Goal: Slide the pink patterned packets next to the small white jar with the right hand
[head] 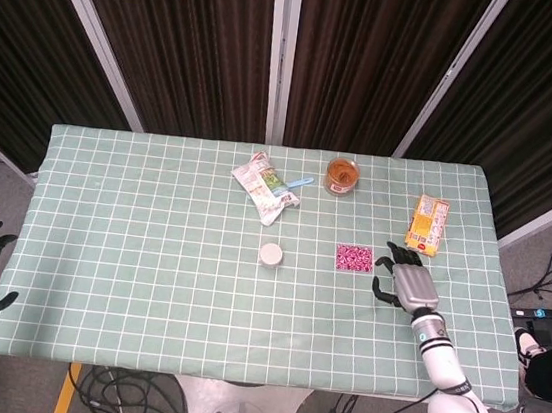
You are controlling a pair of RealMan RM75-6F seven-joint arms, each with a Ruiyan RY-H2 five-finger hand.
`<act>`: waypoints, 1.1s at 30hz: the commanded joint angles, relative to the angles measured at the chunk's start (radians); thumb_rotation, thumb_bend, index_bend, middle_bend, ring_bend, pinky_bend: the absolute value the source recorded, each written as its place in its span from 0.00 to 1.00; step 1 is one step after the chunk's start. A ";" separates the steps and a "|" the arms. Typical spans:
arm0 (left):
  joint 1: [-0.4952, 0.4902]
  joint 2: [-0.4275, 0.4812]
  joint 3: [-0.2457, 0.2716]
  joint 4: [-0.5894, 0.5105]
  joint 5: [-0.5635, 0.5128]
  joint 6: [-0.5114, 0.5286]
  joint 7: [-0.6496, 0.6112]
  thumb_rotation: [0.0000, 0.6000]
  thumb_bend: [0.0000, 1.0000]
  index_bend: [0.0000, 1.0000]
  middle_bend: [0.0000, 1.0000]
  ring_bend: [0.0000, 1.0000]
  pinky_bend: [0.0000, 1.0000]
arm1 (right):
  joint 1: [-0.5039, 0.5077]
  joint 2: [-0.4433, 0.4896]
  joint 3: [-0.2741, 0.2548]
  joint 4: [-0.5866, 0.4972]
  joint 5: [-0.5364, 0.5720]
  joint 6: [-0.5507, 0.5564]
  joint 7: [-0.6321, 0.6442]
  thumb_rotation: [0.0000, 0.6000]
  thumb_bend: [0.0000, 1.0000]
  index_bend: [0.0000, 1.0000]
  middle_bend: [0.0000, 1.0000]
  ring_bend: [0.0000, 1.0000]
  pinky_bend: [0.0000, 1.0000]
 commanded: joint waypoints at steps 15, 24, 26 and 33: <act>0.000 -0.003 -0.003 0.002 -0.013 -0.009 -0.001 1.00 0.09 0.25 0.20 0.14 0.14 | 0.097 -0.159 -0.002 0.252 0.000 -0.104 0.072 0.33 0.50 0.28 0.00 0.00 0.00; 0.002 -0.006 -0.003 0.010 -0.018 -0.011 -0.004 1.00 0.09 0.25 0.20 0.14 0.14 | 0.114 -0.190 -0.020 0.271 -0.034 -0.094 0.059 0.33 0.49 0.28 0.00 0.00 0.00; 0.003 -0.008 -0.001 0.016 -0.019 -0.015 -0.010 1.00 0.09 0.25 0.20 0.14 0.14 | 0.120 -0.193 -0.018 0.265 -0.036 -0.095 0.059 0.33 0.49 0.28 0.00 0.00 0.00; 0.006 -0.011 -0.001 0.025 -0.021 -0.013 -0.019 1.00 0.09 0.25 0.20 0.14 0.14 | 0.147 -0.205 -0.008 0.235 -0.047 -0.093 0.052 0.32 0.49 0.28 0.00 0.00 0.00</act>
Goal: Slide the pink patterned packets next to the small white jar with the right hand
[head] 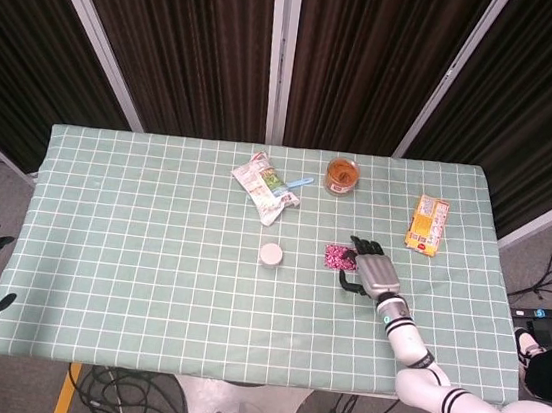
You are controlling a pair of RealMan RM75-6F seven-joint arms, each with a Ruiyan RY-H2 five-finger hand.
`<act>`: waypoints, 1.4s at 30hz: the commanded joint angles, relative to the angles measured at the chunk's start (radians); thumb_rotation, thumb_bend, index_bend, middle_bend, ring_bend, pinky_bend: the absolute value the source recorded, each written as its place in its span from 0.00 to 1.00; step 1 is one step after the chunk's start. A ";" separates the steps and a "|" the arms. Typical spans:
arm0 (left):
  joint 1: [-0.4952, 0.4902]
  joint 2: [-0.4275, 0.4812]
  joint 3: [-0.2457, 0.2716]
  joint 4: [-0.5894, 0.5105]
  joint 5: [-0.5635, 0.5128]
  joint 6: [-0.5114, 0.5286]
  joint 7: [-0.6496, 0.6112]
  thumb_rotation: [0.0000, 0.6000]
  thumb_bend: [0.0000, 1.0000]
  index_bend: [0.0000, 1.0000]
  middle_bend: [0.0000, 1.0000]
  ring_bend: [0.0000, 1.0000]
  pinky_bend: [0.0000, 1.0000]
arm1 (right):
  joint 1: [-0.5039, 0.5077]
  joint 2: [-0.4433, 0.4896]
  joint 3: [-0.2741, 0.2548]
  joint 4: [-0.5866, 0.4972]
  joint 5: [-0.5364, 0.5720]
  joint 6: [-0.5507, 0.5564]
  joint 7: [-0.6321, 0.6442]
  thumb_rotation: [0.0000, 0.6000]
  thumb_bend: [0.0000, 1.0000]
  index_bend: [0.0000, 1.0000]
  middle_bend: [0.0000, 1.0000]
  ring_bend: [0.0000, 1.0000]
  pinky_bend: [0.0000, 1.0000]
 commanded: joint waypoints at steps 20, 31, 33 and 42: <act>0.005 -0.002 0.001 0.004 0.007 0.005 -0.006 1.00 0.09 0.25 0.20 0.14 0.14 | -0.012 0.061 -0.014 -0.027 0.037 0.013 -0.040 0.33 0.49 0.28 0.00 0.00 0.00; 0.008 0.000 0.001 0.000 0.000 0.003 0.002 1.00 0.09 0.25 0.20 0.14 0.14 | 0.004 0.021 -0.021 0.036 0.032 -0.022 -0.020 0.33 0.49 0.28 0.00 0.00 0.00; 0.008 0.000 0.001 0.000 -0.002 0.003 0.001 1.00 0.09 0.25 0.20 0.14 0.14 | 0.009 0.012 -0.020 0.042 0.028 -0.024 -0.017 0.34 0.49 0.28 0.00 0.00 0.00; 0.015 -0.002 0.001 0.009 -0.004 0.008 -0.008 1.00 0.09 0.25 0.20 0.14 0.14 | 0.040 -0.024 -0.013 0.041 0.008 -0.024 -0.026 0.34 0.49 0.28 0.00 0.00 0.00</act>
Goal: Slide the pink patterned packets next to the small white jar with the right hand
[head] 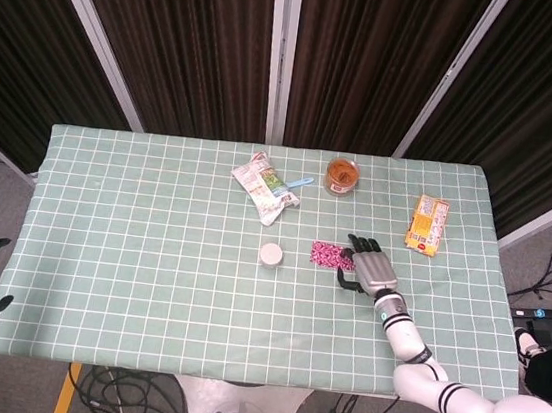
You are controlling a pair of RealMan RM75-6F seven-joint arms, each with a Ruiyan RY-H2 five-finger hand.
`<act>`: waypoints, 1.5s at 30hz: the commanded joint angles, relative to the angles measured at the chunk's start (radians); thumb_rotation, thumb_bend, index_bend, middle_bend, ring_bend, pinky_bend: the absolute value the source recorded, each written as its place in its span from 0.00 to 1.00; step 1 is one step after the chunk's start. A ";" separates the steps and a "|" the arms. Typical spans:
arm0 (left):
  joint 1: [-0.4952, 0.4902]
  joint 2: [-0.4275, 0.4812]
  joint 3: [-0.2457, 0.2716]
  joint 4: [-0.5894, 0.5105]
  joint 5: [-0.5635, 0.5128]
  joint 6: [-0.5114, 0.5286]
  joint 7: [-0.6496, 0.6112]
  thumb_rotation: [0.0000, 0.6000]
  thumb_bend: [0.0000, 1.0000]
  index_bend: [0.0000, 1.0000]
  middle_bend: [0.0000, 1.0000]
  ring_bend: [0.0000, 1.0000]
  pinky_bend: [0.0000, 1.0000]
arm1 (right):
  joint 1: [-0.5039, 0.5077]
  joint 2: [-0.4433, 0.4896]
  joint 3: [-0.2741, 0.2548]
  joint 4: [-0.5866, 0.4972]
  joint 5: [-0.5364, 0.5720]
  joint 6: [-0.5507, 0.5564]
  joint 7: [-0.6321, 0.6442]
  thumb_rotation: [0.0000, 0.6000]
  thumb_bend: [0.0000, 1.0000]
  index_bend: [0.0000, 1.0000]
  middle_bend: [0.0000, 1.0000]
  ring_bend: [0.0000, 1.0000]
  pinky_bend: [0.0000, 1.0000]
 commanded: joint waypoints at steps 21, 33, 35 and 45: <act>0.019 -0.006 0.002 0.026 -0.007 0.011 -0.024 1.00 0.09 0.25 0.20 0.14 0.14 | 0.049 -0.050 0.014 -0.027 -0.008 0.015 -0.046 0.34 0.49 0.28 0.00 0.00 0.00; 0.018 -0.004 0.001 0.027 0.002 0.012 -0.031 1.00 0.09 0.25 0.20 0.14 0.14 | 0.005 0.011 -0.004 -0.032 0.011 0.029 -0.039 0.34 0.49 0.28 0.00 0.00 0.00; 0.017 -0.006 0.002 0.027 0.004 0.011 -0.030 1.00 0.09 0.25 0.20 0.14 0.14 | 0.003 0.011 -0.004 -0.022 0.016 0.022 -0.034 0.34 0.49 0.28 0.00 0.00 0.00; 0.017 -0.005 0.001 0.016 0.006 0.014 -0.019 1.00 0.09 0.25 0.20 0.14 0.14 | -0.024 0.051 -0.041 -0.069 -0.026 0.036 -0.019 0.34 0.49 0.28 0.00 0.00 0.00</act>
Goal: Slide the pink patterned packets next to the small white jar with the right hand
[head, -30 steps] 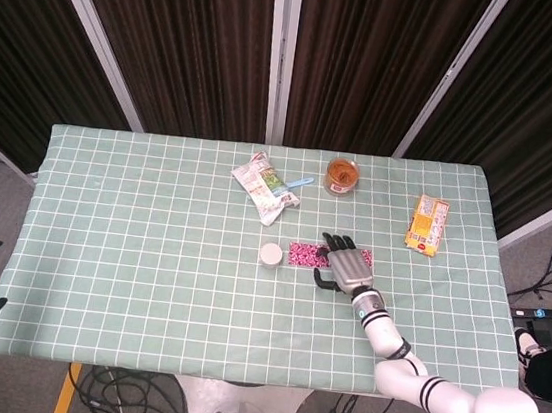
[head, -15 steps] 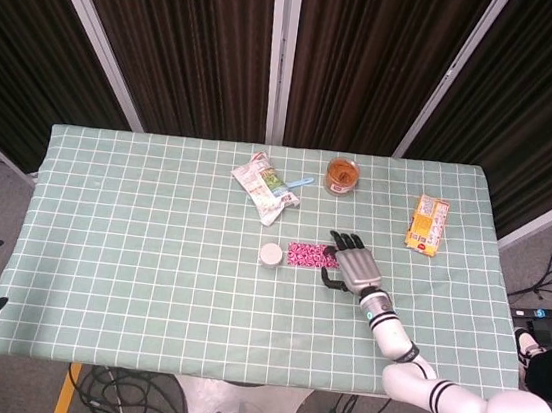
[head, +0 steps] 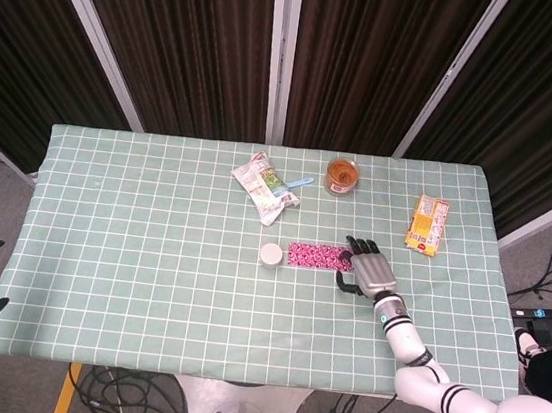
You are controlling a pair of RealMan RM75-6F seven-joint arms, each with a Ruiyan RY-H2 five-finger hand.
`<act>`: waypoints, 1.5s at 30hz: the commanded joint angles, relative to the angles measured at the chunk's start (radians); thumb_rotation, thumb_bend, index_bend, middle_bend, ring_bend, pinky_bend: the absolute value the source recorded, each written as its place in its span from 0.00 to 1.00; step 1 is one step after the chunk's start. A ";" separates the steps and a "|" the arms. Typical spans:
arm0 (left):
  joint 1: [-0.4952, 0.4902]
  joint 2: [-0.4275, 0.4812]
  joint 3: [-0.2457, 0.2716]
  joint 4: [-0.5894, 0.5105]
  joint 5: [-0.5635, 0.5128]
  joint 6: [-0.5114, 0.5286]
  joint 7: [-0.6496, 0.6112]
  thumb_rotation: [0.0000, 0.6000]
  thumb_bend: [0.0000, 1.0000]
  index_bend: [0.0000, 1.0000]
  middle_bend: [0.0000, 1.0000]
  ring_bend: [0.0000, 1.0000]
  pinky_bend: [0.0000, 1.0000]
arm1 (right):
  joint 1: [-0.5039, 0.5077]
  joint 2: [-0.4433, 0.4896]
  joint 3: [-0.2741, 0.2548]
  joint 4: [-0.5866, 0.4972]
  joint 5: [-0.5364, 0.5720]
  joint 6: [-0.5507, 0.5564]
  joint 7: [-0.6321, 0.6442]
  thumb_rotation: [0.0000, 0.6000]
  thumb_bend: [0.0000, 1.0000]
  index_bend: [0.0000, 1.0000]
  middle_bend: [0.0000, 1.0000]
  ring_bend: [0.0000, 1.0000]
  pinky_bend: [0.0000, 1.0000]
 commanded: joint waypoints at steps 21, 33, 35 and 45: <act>-0.009 -0.008 0.000 0.007 0.000 -0.015 -0.002 1.00 0.09 0.25 0.20 0.14 0.14 | -0.027 0.086 -0.021 -0.127 -0.035 0.032 -0.001 0.34 0.48 0.28 0.00 0.00 0.00; -0.003 -0.006 0.001 0.008 -0.005 -0.012 -0.002 1.00 0.09 0.25 0.20 0.14 0.14 | 0.006 0.015 -0.024 -0.050 -0.043 -0.003 -0.003 0.34 0.48 0.28 0.00 0.00 0.00; -0.004 -0.007 0.002 0.009 -0.004 -0.013 -0.003 1.00 0.09 0.25 0.20 0.14 0.14 | 0.000 0.025 -0.032 -0.064 -0.051 0.003 -0.006 0.34 0.48 0.28 0.00 0.00 0.00; -0.011 -0.010 0.000 0.013 0.003 -0.018 -0.003 1.00 0.09 0.25 0.20 0.14 0.14 | -0.052 0.117 -0.091 -0.182 -0.080 0.045 -0.038 0.34 0.48 0.28 0.00 0.00 0.00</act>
